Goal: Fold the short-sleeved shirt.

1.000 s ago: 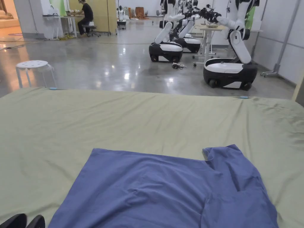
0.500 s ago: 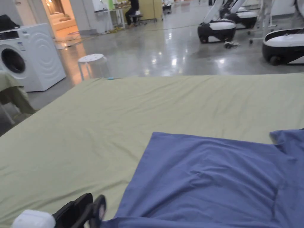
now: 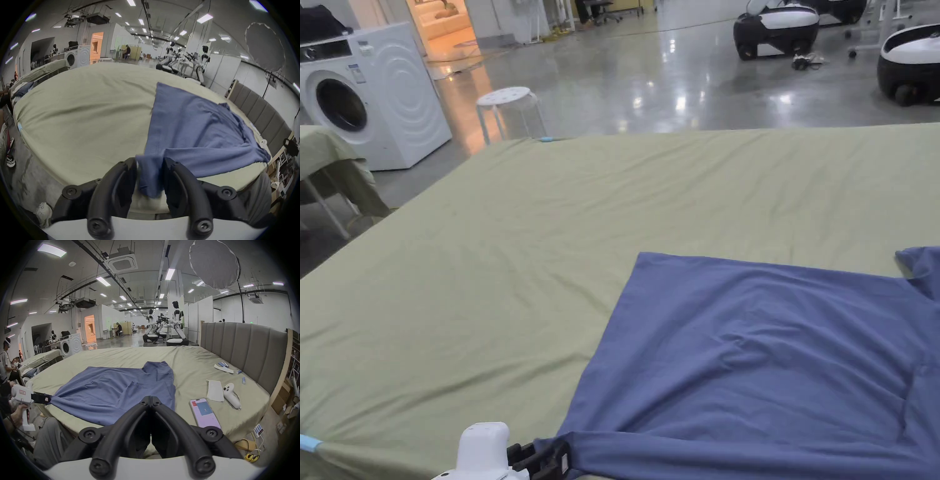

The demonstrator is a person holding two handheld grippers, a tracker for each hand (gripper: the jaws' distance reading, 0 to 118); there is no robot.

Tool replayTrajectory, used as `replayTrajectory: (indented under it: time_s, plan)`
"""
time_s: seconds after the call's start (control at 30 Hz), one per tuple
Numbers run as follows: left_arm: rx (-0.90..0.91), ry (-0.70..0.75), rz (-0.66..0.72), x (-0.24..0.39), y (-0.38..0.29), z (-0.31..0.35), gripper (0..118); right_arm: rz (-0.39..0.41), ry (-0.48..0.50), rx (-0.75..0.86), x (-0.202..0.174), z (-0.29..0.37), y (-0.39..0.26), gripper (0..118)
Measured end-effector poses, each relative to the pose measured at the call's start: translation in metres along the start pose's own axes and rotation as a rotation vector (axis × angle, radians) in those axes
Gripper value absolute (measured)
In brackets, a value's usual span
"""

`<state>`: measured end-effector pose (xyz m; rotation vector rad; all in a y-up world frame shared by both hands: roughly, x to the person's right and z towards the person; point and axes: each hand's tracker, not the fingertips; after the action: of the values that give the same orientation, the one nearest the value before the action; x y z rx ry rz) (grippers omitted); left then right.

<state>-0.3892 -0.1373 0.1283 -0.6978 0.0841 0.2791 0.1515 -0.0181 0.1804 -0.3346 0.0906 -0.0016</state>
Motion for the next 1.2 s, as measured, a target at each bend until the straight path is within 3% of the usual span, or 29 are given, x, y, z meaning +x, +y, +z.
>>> replayTrajectory:
  time_s: [0.1,0.23,0.27,0.3,0.33,0.37,0.47,0.6,0.7,0.73,0.8,0.87,0.93,1.0,1.13,1.2]
  plan:
    - [0.010,-0.021,-0.029,0.006,0.004,0.003,6,-0.002,-0.044,-0.010,0.008,0.006,-0.002,0]
    - [-0.029,0.021,-0.094,0.021,0.003,-0.001,5,-0.065,-0.086,-0.051,0.028,0.002,-0.006,1]
    - [-0.030,0.025,-0.098,0.022,0.002,-0.002,5,-0.103,-0.084,-0.080,0.034,-0.002,-0.006,14]
    - [-0.032,0.029,-0.102,0.022,0.001,-0.003,5,-0.130,-0.070,-0.114,0.042,-0.007,-0.006,43]
    - [-0.032,0.033,-0.110,0.017,0.003,-0.002,5,-0.161,-0.060,-0.169,0.049,-0.015,-0.008,80]
    - [-0.031,0.036,-0.113,0.016,0.003,-0.003,5,-0.188,-0.045,-0.205,0.055,-0.023,-0.012,83]
    - [-0.033,0.037,-0.118,0.022,0.004,0.000,5,-0.215,-0.057,-0.270,0.079,-0.044,-0.032,82]
    - [-0.031,0.031,-0.103,0.018,0.005,0.000,5,-0.195,-0.061,-0.381,0.095,-0.081,-0.054,82]
    - [-0.027,0.030,-0.092,0.017,0.004,0.000,5,-0.278,-0.002,-0.429,0.110,-0.102,-0.069,80]
    - [-0.027,0.031,-0.089,0.015,0.004,-0.001,5,-0.294,0.037,-0.449,0.115,-0.105,-0.072,69]
    - [-0.026,0.036,-0.089,0.015,0.003,-0.001,5,-0.306,0.066,-0.438,0.118,-0.104,-0.073,36]
    - [-0.025,0.041,-0.089,0.016,0.003,-0.001,5,-0.295,0.106,-0.438,0.114,-0.102,-0.072,17]
    - [-0.008,0.046,-0.103,0.018,0.002,0.002,5,-0.217,0.081,-0.425,0.107,-0.097,-0.069,14]
    - [0.055,0.065,-0.155,0.023,0.002,0.014,5,-0.198,0.078,-0.403,0.100,-0.091,-0.064,13]
    - [0.137,0.012,-0.171,0.034,0.050,0.031,5,-0.279,0.128,-0.301,0.105,-0.084,-0.042,13]
    - [0.158,-0.009,-0.183,0.040,0.080,0.025,5,-0.283,0.114,-0.286,0.112,-0.098,-0.030,13]
